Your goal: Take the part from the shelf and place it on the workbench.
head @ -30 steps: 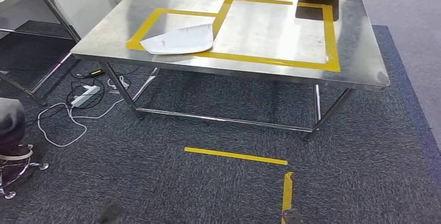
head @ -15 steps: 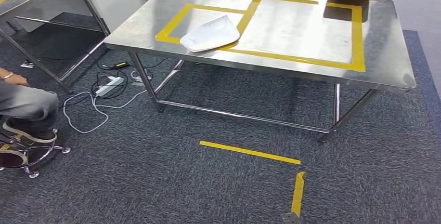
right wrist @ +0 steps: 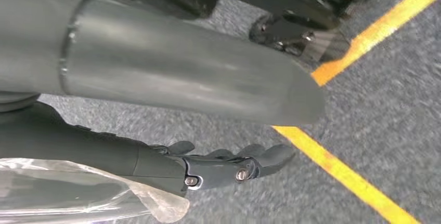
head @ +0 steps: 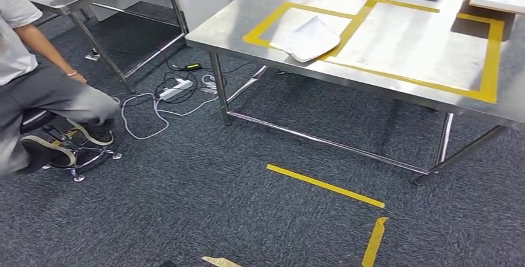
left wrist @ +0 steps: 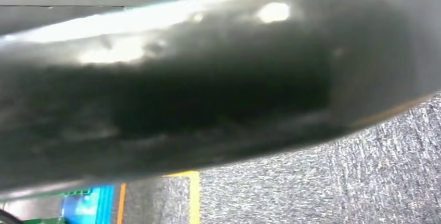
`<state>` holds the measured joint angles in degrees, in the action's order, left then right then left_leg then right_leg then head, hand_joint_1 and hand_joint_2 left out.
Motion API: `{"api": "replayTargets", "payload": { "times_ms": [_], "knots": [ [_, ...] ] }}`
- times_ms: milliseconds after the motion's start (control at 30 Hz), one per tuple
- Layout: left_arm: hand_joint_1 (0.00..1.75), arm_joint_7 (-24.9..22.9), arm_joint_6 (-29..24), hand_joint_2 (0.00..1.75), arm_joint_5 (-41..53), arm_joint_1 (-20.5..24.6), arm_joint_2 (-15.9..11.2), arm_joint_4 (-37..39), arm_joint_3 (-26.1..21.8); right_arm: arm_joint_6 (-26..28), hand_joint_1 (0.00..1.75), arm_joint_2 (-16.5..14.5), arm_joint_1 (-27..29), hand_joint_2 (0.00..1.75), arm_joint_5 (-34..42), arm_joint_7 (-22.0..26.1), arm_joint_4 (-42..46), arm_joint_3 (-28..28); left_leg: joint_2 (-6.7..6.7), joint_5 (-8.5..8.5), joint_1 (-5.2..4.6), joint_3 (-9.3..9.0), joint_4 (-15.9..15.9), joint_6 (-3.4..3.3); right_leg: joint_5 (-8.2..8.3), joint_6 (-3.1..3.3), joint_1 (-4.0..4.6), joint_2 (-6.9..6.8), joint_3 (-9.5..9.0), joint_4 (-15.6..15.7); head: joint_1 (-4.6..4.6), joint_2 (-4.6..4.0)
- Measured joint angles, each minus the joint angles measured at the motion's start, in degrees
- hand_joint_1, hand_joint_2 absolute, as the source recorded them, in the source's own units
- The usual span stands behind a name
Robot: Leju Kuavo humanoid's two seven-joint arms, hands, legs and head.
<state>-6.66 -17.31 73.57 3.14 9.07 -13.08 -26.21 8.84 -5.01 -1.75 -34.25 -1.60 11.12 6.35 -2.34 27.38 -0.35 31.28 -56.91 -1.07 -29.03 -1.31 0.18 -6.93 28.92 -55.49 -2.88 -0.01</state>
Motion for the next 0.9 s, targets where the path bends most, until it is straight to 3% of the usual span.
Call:
{"api": "replayTargets", "payload": {
  "times_ms": [67,133,200,233,267,300,367,433,467,533,600,667,733,767,800,833,900],
  "knots": [
    [0.00,0.3,-0.1,0.00,0.0,0.1,0.2,0.1,0.0,1.6,0.00,0.1,-0.1,0.00,0.2,0.2,0.0,0.0,0.91,-0.39,0.09,0.09,0.4,-0.86,-1.51,-0.59,-0.26,2.00,0.84,-1.6,0.14,0.00],
    [0.00,0.5,0.5,0.00,0.1,0.3,0.7,0.1,0.0,3.4,0.00,0.1,0.0,0.00,0.1,0.5,0.0,0.0,1.95,-0.79,0.09,0.32,0.5,-1.53,-5.27,-0.87,-0.42,5.37,3.95,-8.2,0.35,-0.01],
    [0.00,0.5,1.6,0.00,0.0,0.3,1.2,0.3,0.0,5.1,0.00,0.2,0.3,0.00,-0.4,0.6,0.0,0.0,3.27,-0.99,-0.12,0.60,0.5,-1.86,-8.28,-0.87,-0.40,6.64,7.74,-16.1,0.37,-0.01],
    [0.00,0.7,1.9,0.00,-0.3,0.1,1.6,0.4,0.0,5.7,0.00,0.2,0.4,0.00,-0.6,0.6,0.0,0.0,3.95,-1.03,-0.21,0.65,0.4,-1.92,-8.26,-0.82,-0.39,6.78,8.58,-17.7,0.36,-0.01],
    [0.00,1.0,1.8,0.00,-0.8,-0.1,1.9,0.5,-0.2,6.3,0.00,0.2,0.4,0.00,-0.8,0.7,0.0,0.0,4.70,-1.05,-0.28,0.67,0.4,-1.93,-7.09,-0.72,-0.38,6.88,8.36,-17.0,0.36,-0.01],
    [0.00,1.5,1.4,0.00,-1.3,-0.3,2.2,0.6,-0.3,6.7,0.00,0.2,0.4,0.00,-0.9,0.7,0.0,0.0,5.48,-1.06,-0.31,0.66,0.3,-1.93,-5.07,-0.59,-0.40,7.14,7.04,-14.1,0.36,-0.01],
    [0.00,2.3,0.1,0.00,-1.5,-0.4,2.7,0.7,-0.6,7.3,0.00,0.2,0.5,0.00,-0.9,0.6,0.0,0.0,7.02,-1.05,-0.38,0.80,-0.1,-1.79,-1.24,-0.29,-0.66,9.62,3.22,-6.0,0.36,-0.01],
    [0.00,2.5,-0.5,0.00,-1.1,-0.3,2.9,0.8,-0.7,7.6,0.00,0.2,0.6,0.00,-0.9,0.6,-0.1,0.0,8.42,-1.19,-0.33,1.37,-0.5,-1.31,-0.30,-0.12,-0.90,12.17,0.88,-1.5,0.33,-0.01],
    [0.00,2.5,-0.6,0.00,-0.9,-0.4,3.0,0.9,-0.7,7.7,0.00,0.2,0.7,0.00,-0.9,0.6,-0.1,0.0,9.11,-1.36,-0.25,1.72,-0.6,-0.92,-0.53,-0.03,-0.91,12.52,0.58,-1.0,0.30,-0.01],
    [0.00,2.4,-0.6,0.00,-0.7,-0.6,3.0,1.0,-0.7,7.8,0.00,0.2,0.8,0.00,-0.9,0.6,-0.1,0.0,9.96,-1.52,-0.11,2.26,-0.8,-0.19,-0.30,0.44,-0.90,11.05,0.42,-0.7,0.29,-0.01],
    [0.00,2.3,-0.5,0.00,-0.7,-0.8,2.9,1.0,-0.7,7.9,0.00,0.2,0.8,0.00,-1.0,0.7,-0.1,0.1,7.83,0.34,-0.23,3.50,-3.4,0.42,0.04,1.04,-1.04,9.30,0.19,-0.2,0.03,-0.01],
    [0.00,2.2,-0.5,0.00,-0.6,-0.7,2.9,1.0,-0.7,7.9,0.00,0.2,1.0,0.00,-1.0,0.7,-0.1,0.1,4.51,4.25,-0.09,6.50,-10.3,1.01,0.05,1.31,-0.92,7.30,0.09,0.0,-0.19,-0.01],
    [0.00,2.2,-0.6,0.00,-0.5,-0.7,2.9,1.0,-0.7,7.9,0.00,0.2,1.1,0.00,-1.0,0.8,-0.1,0.1,3.25,6.48,0.29,8.92,-16.2,1.52,-0.06,1.36,-0.80,5.23,0.11,0.0,-0.20,-0.01],
    [0.00,2.2,-0.7,0.00,-0.5,-0.8,2.9,1.0,-0.7,7.9,0.00,0.2,1.0,0.00,-1.0,0.9,-0.1,0.1,2.99,6.03,0.48,8.78,-16.4,1.67,-0.11,1.34,-0.79,4.38,0.10,0.0,-0.20,-0.01],
    [0.00,2.3,-0.8,0.00,-0.5,-0.9,2.9,1.0,-0.7,7.8,0.00,0.2,1.0,0.00,-1.0,1.1,-0.1,0.2,2.67,4.55,0.62,7.49,-14.2,1.74,-0.17,1.27,-0.79,3.60,0.04,0.0,-0.22,-0.01],
    [0.00,2.4,-0.9,0.00,-0.5,-0.9,2.8,1.0,-0.7,7.8,0.00,0.2,0.9,0.00,-1.1,1.3,-0.1,0.2,2.01,2.57,0.70,5.40,-10.5,1.71,-0.26,1.16,-0.79,2.89,-0.09,0.0,-0.22,-0.01],
    [0.00,2.7,-1.2,0.00,-0.5,-0.8,2.6,1.0,-0.7,7.7,0.00,0.2,0.8,0.00,-1.3,1.7,-0.1,0.2,-0.57,0.16,0.39,1.50,-3.1,1.36,-0.54,0.74,-0.57,1.66,-0.33,-0.1,-0.21,-0.01]
  ]
}}
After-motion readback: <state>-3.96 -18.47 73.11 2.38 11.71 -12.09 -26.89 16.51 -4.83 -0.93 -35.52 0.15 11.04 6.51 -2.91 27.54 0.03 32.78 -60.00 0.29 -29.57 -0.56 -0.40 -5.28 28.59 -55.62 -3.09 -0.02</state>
